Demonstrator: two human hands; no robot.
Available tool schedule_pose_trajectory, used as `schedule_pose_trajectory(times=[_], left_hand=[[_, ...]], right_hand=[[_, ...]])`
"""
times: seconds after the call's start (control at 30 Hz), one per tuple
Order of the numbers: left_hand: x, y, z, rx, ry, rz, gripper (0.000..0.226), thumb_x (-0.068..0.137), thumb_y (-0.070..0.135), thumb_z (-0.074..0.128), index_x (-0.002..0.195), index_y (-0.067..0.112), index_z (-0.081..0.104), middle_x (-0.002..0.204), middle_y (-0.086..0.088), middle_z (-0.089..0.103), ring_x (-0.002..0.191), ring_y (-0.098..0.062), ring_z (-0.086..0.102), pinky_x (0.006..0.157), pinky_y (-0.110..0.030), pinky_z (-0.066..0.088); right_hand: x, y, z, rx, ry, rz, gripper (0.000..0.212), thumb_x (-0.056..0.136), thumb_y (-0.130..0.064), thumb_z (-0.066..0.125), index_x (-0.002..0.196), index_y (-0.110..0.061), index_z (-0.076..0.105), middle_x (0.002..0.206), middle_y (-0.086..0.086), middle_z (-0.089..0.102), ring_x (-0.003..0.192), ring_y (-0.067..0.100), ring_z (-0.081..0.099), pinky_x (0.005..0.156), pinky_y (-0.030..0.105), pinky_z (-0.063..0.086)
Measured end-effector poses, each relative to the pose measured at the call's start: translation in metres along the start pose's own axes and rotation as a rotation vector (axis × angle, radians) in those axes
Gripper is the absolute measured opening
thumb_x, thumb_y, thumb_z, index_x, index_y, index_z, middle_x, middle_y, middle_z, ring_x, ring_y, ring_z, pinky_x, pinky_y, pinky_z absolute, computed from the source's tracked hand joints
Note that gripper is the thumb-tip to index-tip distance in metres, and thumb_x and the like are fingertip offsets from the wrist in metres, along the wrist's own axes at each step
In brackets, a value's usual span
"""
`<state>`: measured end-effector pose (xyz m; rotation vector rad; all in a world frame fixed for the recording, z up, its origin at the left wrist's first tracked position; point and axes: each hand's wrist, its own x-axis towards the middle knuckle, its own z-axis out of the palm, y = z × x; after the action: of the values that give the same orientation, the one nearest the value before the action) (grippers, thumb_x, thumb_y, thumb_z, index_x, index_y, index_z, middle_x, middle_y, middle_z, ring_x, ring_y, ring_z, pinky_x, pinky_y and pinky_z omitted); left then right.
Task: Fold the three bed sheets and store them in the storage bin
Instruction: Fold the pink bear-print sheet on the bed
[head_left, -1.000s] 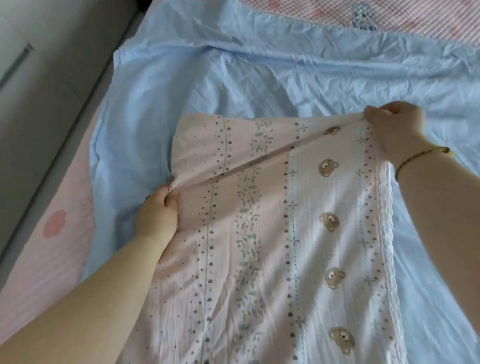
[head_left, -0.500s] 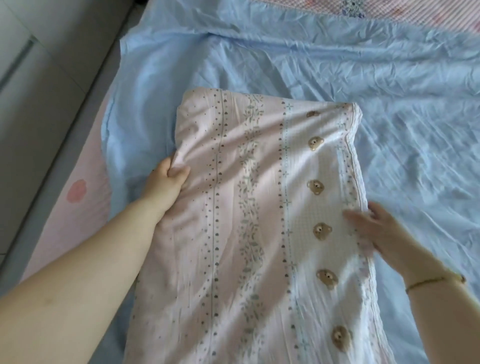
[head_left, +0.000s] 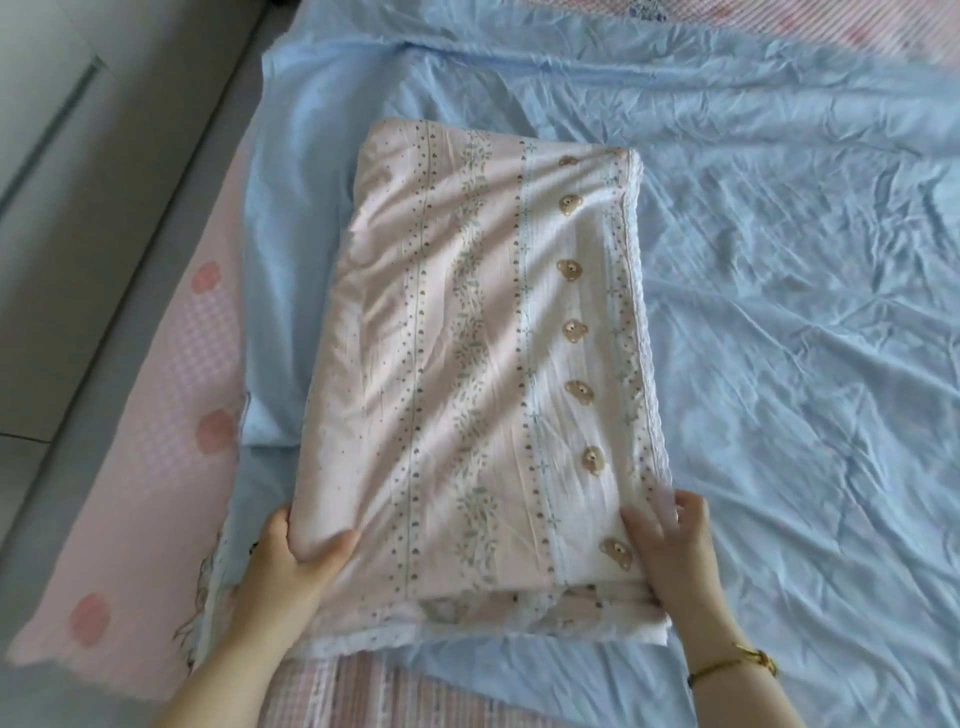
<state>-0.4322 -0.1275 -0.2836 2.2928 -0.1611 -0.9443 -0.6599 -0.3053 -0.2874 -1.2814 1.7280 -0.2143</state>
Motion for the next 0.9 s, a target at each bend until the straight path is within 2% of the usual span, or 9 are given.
schedule_pose_trajectory(times=[0.17, 0.27, 0.33, 0.43, 0.5, 0.6, 0.7, 0.83, 0.9], left_hand=[[-0.016, -0.010, -0.016, 0.132, -0.069, -0.008, 0.040, 0.083, 0.032, 0.064, 0.110, 0.005, 0.053, 0.082, -0.002, 0.057, 0.079, -0.023, 0.053, 0.054, -0.025, 0.035], [-0.018, -0.009, -0.028, 0.044, -0.104, 0.054, 0.014, 0.087, 0.026, 0.060, 0.087, 0.013, 0.056, 0.077, 0.004, 0.057, 0.079, -0.020, 0.055, 0.062, -0.028, 0.037], [-0.022, -0.006, -0.034, 0.003, -0.109, 0.116, 0.013, 0.088, 0.025, 0.058, 0.077, 0.024, 0.052, 0.081, 0.007, 0.058, 0.077, -0.015, 0.054, 0.070, -0.030, 0.039], [-0.025, -0.017, -0.036, -0.059, -0.112, 0.122, 0.013, 0.090, 0.026, 0.056, 0.078, 0.025, 0.052, 0.083, 0.006, 0.058, 0.080, -0.016, 0.055, 0.075, -0.032, 0.042], [-0.027, -0.027, -0.035, -0.067, -0.100, 0.103, 0.006, 0.090, 0.026, 0.056, 0.088, 0.020, 0.056, 0.089, 0.002, 0.061, 0.087, -0.021, 0.057, 0.081, -0.035, 0.044], [-0.024, -0.037, -0.035, -0.046, -0.077, 0.086, 0.008, 0.091, 0.018, 0.054, 0.095, 0.012, 0.055, 0.088, -0.002, 0.060, 0.087, -0.023, 0.055, 0.073, -0.032, 0.041], [-0.016, -0.037, -0.035, 0.058, -0.075, 0.103, 0.011, 0.092, 0.017, 0.053, 0.094, 0.007, 0.056, 0.087, -0.006, 0.060, 0.080, -0.022, 0.054, 0.058, -0.027, 0.036], [-0.006, -0.035, -0.033, 0.171, -0.093, 0.067, 0.011, 0.092, 0.016, 0.052, 0.095, 0.007, 0.054, 0.085, -0.005, 0.059, 0.083, -0.025, 0.054, 0.059, -0.029, 0.035], [-0.006, -0.029, -0.030, 0.263, -0.032, 0.086, 0.018, 0.089, 0.011, 0.053, 0.106, 0.007, 0.051, 0.096, -0.009, 0.060, 0.087, -0.029, 0.054, 0.065, -0.032, 0.036]], right_hand=[[-0.027, 0.013, 0.001, 0.025, 0.056, -0.044, 0.012, 0.090, -0.019, 0.055, 0.090, -0.010, 0.047, 0.077, -0.003, 0.047, 0.065, 0.012, 0.045, 0.052, 0.020, 0.031], [-0.031, 0.013, -0.005, 0.013, 0.121, -0.080, 0.020, 0.089, -0.022, 0.053, 0.073, -0.013, 0.045, 0.069, -0.001, 0.045, 0.067, 0.019, 0.043, 0.053, 0.027, 0.032], [-0.039, 0.011, -0.011, 0.081, 0.173, -0.116, 0.016, 0.090, -0.019, 0.052, 0.078, -0.010, 0.045, 0.069, -0.001, 0.043, 0.063, 0.018, 0.041, 0.055, 0.029, 0.032], [-0.047, 0.022, -0.019, 0.216, 0.274, -0.165, 0.016, 0.089, -0.012, 0.053, 0.076, -0.011, 0.043, 0.069, 0.000, 0.042, 0.061, 0.017, 0.039, 0.057, 0.029, 0.034], [-0.051, 0.037, -0.019, 0.253, 0.279, -0.145, 0.023, 0.088, -0.012, 0.054, 0.070, -0.017, 0.041, 0.072, 0.004, 0.043, 0.067, 0.023, 0.042, 0.061, 0.032, 0.036], [-0.052, 0.060, -0.011, 0.143, 0.140, -0.018, 0.012, 0.092, -0.016, 0.052, 0.085, -0.008, 0.047, 0.075, 0.007, 0.046, 0.067, 0.022, 0.042, 0.055, 0.028, 0.033], [-0.044, 0.064, -0.009, 0.083, 0.133, -0.019, 0.009, 0.092, -0.013, 0.051, 0.093, -0.006, 0.047, 0.073, 0.004, 0.047, 0.067, 0.023, 0.044, 0.055, 0.029, 0.034], [-0.032, 0.058, -0.015, 0.027, 0.136, 0.009, 0.024, 0.091, -0.012, 0.052, 0.114, -0.006, 0.046, 0.089, 0.005, 0.051, 0.076, 0.023, 0.049, 0.061, 0.030, 0.035], [-0.026, 0.051, -0.018, 0.053, 0.119, 0.020, 0.034, 0.091, -0.011, 0.052, 0.123, -0.002, 0.044, 0.096, 0.008, 0.051, 0.079, 0.024, 0.050, 0.057, 0.029, 0.036]])
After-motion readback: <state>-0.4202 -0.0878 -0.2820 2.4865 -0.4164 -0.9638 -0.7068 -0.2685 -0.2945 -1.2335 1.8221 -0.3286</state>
